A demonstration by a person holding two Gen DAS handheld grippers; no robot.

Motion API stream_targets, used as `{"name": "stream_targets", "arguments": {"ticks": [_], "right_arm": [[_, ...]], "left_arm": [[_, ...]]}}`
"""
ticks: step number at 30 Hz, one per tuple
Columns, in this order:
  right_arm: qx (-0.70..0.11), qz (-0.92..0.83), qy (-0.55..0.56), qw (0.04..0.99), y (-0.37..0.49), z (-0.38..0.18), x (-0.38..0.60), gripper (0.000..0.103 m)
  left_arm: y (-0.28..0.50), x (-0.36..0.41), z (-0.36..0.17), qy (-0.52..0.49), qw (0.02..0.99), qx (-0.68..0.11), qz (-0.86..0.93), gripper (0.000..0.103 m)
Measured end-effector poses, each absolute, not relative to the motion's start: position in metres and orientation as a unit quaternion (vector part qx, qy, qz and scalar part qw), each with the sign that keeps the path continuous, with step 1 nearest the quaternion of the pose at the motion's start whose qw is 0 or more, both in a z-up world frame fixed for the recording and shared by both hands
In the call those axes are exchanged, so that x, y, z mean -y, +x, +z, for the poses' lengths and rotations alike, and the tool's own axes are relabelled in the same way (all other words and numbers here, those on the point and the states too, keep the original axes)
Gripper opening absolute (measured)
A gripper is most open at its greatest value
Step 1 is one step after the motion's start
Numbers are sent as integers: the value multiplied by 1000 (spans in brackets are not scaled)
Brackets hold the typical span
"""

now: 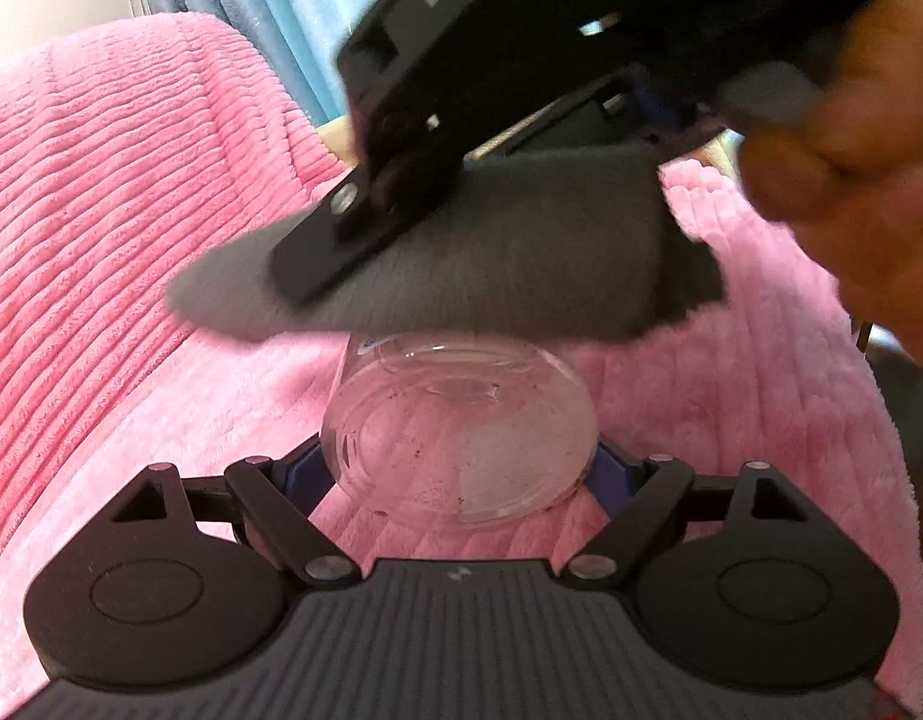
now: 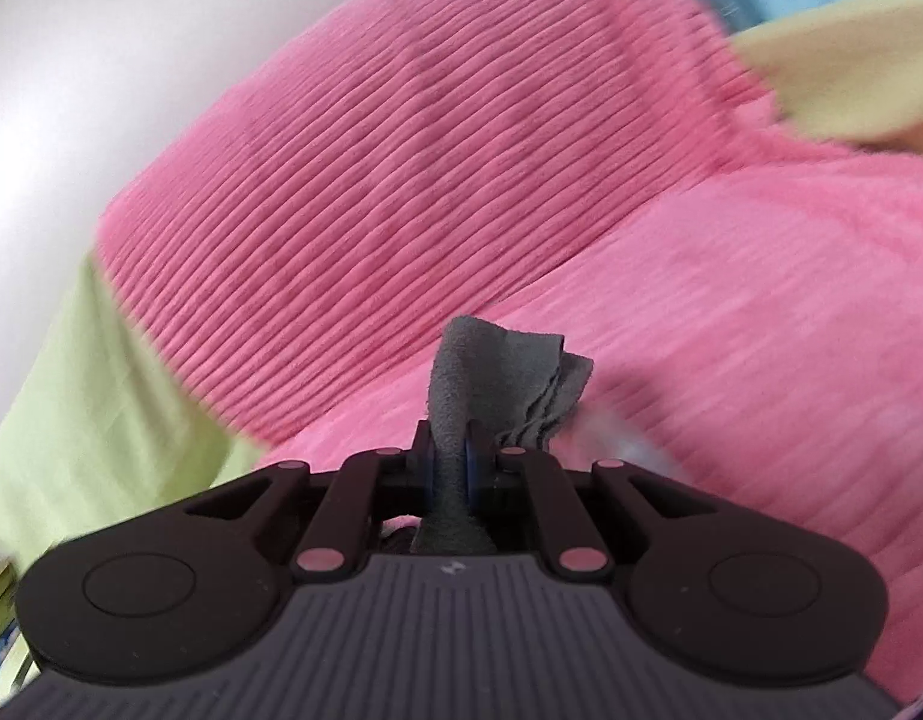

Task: Clean container
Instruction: 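Hold the jar in the left gripper while the right gripper wipes its base with the cloth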

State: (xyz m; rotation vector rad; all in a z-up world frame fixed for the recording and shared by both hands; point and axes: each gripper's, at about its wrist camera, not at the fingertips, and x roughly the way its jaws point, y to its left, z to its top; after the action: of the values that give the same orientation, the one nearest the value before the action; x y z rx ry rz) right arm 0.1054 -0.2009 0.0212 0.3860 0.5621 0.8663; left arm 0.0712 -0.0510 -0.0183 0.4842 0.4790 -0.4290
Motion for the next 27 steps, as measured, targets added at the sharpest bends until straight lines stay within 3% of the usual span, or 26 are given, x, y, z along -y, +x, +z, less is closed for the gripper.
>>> {"name": "stream_targets", "arguments": {"ticks": [4, 7, 14, 17, 20, 25, 27], "right_arm": [[-252, 410, 150, 863, 108, 25, 196, 6], [-240, 352, 189, 885, 120, 23, 214, 6], [-233, 348, 180, 890, 116, 22, 210, 6], [-235, 349, 188, 888, 116, 22, 212, 6], [-236, 348, 190, 887, 114, 24, 212, 6], [-260, 407, 191, 855, 104, 23, 203, 7], [-264, 424, 172, 849, 100, 23, 194, 7]], "left_arm": [[71, 50, -18, 238, 920, -232, -209, 85], [72, 50, -17, 240, 920, -228, -211, 85], [91, 16, -11, 91, 921, -277, -259, 85], [93, 14, -11, 82, 921, -279, -260, 85], [87, 20, -11, 104, 923, -269, -253, 85], [56, 40, -17, 252, 918, -231, -199, 85], [55, 40, -18, 257, 918, -231, -196, 85]]}}
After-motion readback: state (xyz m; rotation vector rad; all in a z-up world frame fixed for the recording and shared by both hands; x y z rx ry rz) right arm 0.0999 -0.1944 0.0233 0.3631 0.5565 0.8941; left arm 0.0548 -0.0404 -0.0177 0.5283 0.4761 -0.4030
